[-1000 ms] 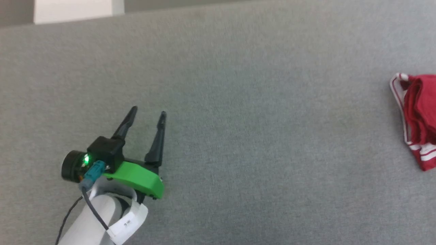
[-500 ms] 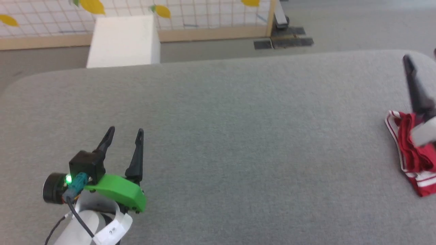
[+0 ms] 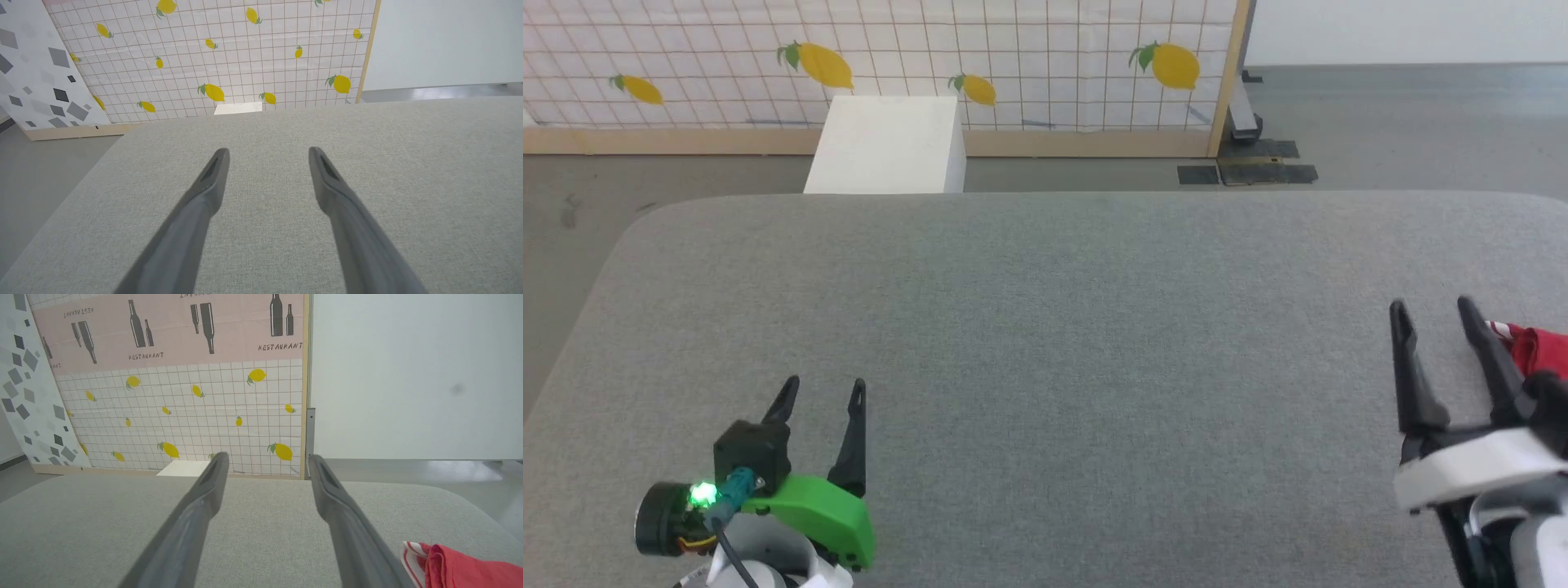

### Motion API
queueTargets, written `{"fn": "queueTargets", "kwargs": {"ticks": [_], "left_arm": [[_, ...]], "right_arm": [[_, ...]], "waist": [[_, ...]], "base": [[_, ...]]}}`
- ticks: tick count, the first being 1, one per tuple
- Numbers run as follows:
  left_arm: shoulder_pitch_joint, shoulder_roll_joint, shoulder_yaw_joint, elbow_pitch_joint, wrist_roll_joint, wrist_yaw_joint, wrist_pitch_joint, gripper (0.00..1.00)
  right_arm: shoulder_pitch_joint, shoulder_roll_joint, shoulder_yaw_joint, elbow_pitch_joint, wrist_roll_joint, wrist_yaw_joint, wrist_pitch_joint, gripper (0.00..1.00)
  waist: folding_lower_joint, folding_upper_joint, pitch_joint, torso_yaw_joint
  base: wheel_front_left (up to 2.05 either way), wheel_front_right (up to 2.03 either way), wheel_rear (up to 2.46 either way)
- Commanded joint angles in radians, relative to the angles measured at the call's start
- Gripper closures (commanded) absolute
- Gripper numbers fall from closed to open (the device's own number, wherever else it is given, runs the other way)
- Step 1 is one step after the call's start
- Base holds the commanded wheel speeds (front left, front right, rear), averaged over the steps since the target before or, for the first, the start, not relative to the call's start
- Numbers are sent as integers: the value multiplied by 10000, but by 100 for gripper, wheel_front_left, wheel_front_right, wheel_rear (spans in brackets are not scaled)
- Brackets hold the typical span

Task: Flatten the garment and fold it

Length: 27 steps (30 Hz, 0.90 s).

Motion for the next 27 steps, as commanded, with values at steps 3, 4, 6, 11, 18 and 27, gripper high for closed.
{"fn": "queueTargets", "kwargs": {"ticks": [3,4,6,11,18,27], "left_arm": [[197,15,-97,146,182,110,-110,0],[208,13,-113,167,193,115,-136,0],[208,24,-167,174,229,64,-232,0],[194,71,-313,196,294,-90,-389,0],[138,-2,-398,225,259,-103,-437,0],[82,-20,-492,269,249,-100,-446,0]], "right_arm": [[544,305,-130,-290,-367,-11,27,0],[665,373,-139,-351,-440,-11,38,0],[864,442,-106,-437,-607,-11,76,0],[1146,601,-178,-440,-911,-11,190,0],[1214,748,-241,-345,-1119,-11,412,0],[1238,788,-287,-353,-1108,-11,543,0]], "waist": [[1,0,-99,122],[1,0,-110,136],[1,0,-129,159],[1,0,-169,175],[1,0,-176,142],[1,0,-152,113]], "base": [[0,0,0],[0,0,0],[0,0,0],[0,0,0],[0,0,0],[0,0,0]]}}
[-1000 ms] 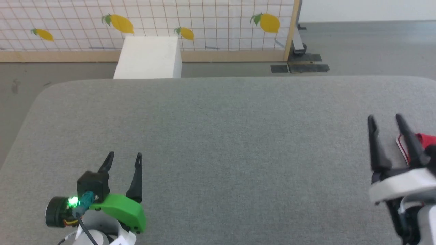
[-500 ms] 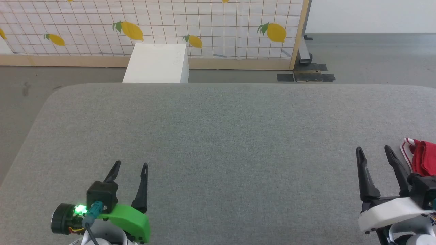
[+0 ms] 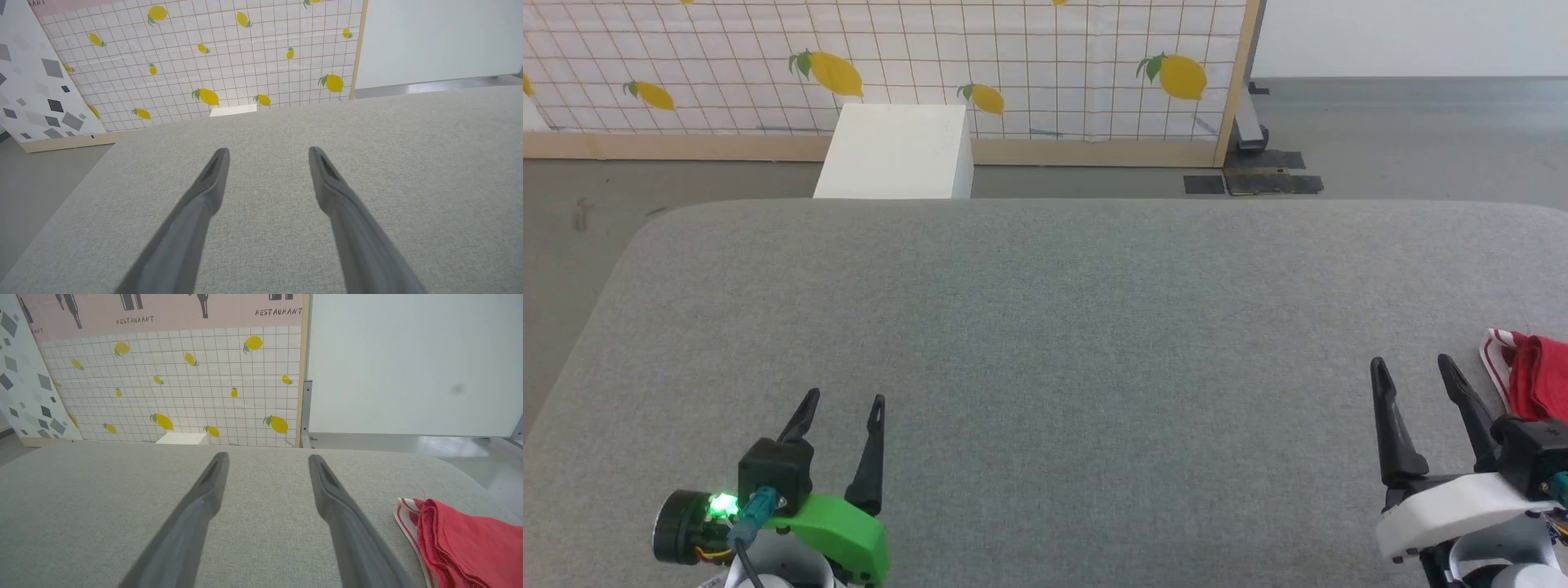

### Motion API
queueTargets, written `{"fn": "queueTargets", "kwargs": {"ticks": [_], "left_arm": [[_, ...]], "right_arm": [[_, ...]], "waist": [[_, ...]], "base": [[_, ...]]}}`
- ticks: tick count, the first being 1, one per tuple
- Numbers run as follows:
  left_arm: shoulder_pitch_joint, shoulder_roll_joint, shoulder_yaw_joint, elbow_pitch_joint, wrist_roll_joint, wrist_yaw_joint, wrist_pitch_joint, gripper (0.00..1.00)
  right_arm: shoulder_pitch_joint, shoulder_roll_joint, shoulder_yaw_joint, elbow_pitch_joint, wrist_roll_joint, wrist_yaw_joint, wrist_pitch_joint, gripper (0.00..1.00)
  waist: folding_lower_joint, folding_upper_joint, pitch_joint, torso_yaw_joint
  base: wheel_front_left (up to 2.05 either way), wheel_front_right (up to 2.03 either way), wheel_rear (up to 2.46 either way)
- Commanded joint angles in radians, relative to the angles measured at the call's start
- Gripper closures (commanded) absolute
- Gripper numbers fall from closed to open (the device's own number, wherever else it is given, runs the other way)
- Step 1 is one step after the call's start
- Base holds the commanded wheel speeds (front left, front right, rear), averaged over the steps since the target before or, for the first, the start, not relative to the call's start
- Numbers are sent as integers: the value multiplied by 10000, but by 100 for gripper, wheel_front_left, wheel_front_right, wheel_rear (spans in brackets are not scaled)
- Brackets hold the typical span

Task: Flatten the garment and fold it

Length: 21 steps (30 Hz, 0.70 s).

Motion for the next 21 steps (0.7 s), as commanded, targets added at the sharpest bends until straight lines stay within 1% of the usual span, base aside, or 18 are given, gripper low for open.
{"fn": "queueTargets", "kwargs": {"ticks": [1,21], "left_arm": [[-26,-10,-24,40,-4,-36,-33,0],[-51,-5,-125,71,-147,-20,-43,0]], "right_arm": [[156,34,-42,6,-50,-11,26,0],[184,93,-45,66,-40,-11,174,0]], "waist": [[1,0,0,-1],[1,0,0,-19]], "base": [[0,0,0],[0,0,0]]}}
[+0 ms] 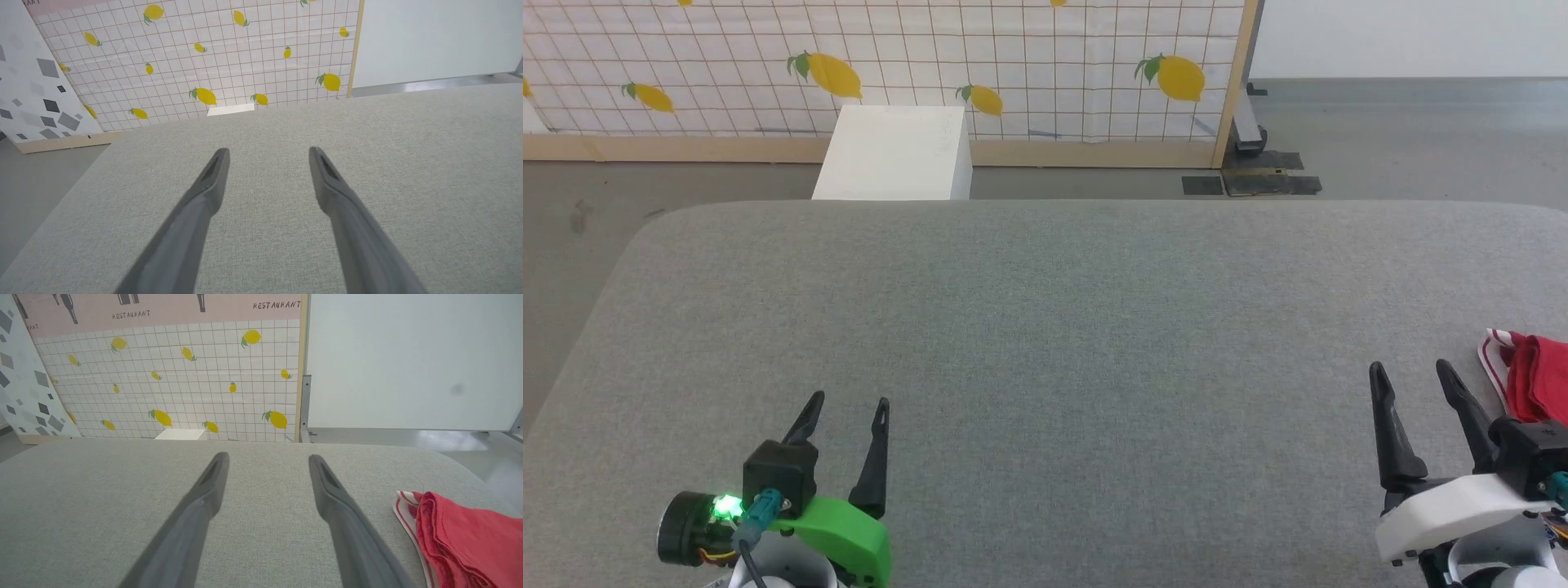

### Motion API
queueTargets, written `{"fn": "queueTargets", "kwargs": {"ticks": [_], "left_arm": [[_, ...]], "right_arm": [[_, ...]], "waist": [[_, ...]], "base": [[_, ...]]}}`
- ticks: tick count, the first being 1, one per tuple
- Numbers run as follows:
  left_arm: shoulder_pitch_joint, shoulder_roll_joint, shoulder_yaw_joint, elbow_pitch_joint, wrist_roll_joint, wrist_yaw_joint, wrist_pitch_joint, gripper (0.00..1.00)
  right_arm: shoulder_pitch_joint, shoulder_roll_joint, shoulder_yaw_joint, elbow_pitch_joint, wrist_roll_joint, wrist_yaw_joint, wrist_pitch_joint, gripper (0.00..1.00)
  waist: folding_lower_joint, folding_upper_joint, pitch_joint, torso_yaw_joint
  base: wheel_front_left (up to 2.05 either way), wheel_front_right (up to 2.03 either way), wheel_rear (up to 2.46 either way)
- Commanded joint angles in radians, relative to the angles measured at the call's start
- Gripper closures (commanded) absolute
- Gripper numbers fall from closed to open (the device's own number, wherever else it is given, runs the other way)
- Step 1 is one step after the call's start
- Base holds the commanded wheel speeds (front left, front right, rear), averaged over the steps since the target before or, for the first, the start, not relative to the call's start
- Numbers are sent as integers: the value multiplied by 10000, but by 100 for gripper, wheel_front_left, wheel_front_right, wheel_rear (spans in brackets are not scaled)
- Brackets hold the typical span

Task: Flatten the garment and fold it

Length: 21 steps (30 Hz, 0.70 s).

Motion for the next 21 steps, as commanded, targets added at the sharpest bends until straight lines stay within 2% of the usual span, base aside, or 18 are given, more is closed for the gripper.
{"fn": "queueTargets", "kwargs": {"ticks": [1,2,3,21], "left_arm": [[-55,-9,-15,50,-136,-14,-38,0],[-53,-30,-5,44,-176,-22,-51,0],[-1,-13,7,-2,-91,-5,-3,100],[74,-441,535,-76,378,-273,178,100]], "right_arm": [[156,48,5,21,-37,-11,17,0],[155,47,10,19,-35,-11,18,0],[32,0,6,0,0,0,14,100],[-26,26,134,-2,-126,0,64,100]], "waist": [[1,0,14,3],[1,0,20,3],[1,0,21,2],[1,0,36,-33]], "base": [[0,0,0],[0,0,0],[0,0,0],[0,0,0]]}}
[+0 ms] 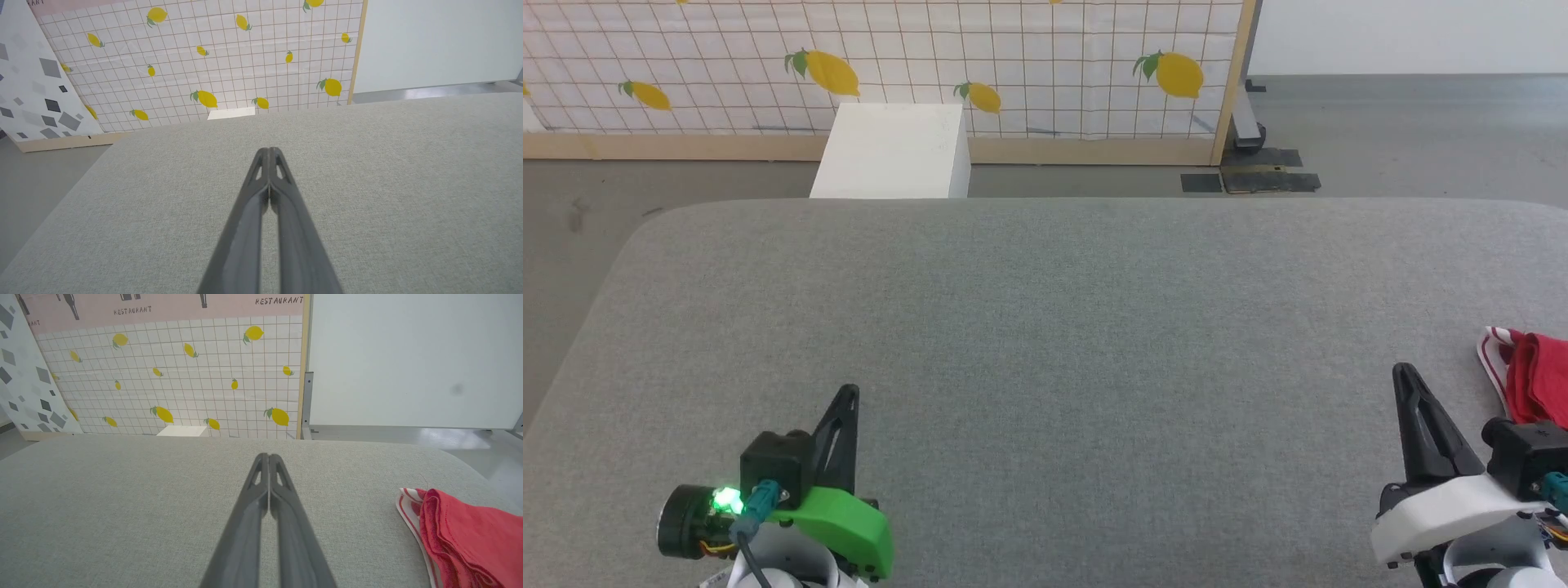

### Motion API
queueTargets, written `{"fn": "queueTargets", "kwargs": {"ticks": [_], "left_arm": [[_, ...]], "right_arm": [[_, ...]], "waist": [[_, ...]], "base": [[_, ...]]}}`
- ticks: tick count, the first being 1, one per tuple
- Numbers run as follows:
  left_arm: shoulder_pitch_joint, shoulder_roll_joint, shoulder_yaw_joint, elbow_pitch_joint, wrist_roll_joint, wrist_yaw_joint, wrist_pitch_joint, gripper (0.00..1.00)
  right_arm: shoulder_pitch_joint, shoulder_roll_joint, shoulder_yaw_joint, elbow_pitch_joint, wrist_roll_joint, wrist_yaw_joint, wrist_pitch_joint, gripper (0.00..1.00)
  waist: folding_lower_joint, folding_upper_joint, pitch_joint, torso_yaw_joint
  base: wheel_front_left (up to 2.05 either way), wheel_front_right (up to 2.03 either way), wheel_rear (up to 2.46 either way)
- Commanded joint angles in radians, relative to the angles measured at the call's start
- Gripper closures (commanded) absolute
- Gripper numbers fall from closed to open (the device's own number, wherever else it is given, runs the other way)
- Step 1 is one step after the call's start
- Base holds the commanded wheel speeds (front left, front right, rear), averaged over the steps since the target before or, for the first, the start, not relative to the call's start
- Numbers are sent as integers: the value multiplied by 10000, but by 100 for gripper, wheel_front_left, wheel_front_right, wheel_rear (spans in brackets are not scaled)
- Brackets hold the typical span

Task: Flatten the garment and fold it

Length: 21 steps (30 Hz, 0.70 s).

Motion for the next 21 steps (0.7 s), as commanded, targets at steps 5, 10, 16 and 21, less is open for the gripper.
{"fn": "queueTargets", "kwargs": {"ticks": [5,10,16,21], "left_arm": [[98,-245,275,-56,286,-181,94,100],[126,-402,468,-78,465,-280,158,100],[158,-586,694,-105,676,-397,233,100],[185,-742,886,-128,855,-496,298,100]], "right_arm": [[-77,41,75,-3,-160,-2,39,100],[-99,53,121,-4,-207,-2,58,100],[-124,67,175,-5,-261,-3,81,100],[-145,79,221,-6,-308,-4,99,100]], "waist": [[0,0,4,-13],[0,0,8,-25],[0,0,12,-40],[0,0,16,-52]], "base": [[0,0,0],[0,0,0],[0,0,0],[0,0,0]]}}
